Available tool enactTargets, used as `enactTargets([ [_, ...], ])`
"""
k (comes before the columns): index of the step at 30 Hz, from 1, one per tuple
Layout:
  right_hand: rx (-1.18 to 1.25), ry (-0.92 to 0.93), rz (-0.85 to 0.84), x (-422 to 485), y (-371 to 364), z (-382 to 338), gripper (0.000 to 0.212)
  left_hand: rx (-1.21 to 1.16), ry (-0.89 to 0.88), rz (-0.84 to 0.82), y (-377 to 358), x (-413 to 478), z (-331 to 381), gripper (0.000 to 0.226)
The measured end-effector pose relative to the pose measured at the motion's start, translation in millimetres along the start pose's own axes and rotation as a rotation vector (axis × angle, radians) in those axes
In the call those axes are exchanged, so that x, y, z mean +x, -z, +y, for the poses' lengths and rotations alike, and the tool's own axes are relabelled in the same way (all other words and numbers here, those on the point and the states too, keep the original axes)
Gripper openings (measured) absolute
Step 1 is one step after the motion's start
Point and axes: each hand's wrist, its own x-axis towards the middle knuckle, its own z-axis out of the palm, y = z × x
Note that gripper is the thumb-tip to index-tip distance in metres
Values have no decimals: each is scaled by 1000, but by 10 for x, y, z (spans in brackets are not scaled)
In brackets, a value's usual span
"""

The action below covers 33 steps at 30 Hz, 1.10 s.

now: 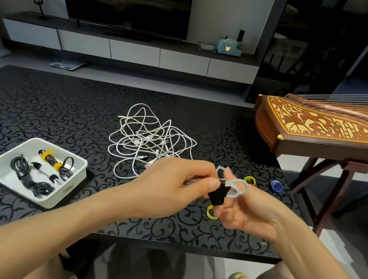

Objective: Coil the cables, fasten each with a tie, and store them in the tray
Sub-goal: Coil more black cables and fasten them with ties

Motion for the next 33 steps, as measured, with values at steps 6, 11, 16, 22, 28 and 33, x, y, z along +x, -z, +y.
enactTargets([
  [6, -123, -93, -168, -20, 41, -14, 63, 315, -148, 78, 23, 27, -103, 27],
  [11, -112, -32, -280, 48, -10, -18, 19, 370, -301, 3, 24, 3, -68, 34],
  [16, -336, 59, -197, 66, -42, -56, 28, 358, -362, -36, -56, -79, -58, 17],
  [22, -838, 452, 113, -5, -222, -204, 24, 88, -82, 24, -304, -218, -119, 22],
  [28, -1333, 681, 417, -160, -432, -33, 34, -407, 380, 35, -487, -205, -123, 35],
  [33, -1590, 841, 506, -236, -452, 237, 49, -898, 709, -111, -452, -139, -133, 36],
])
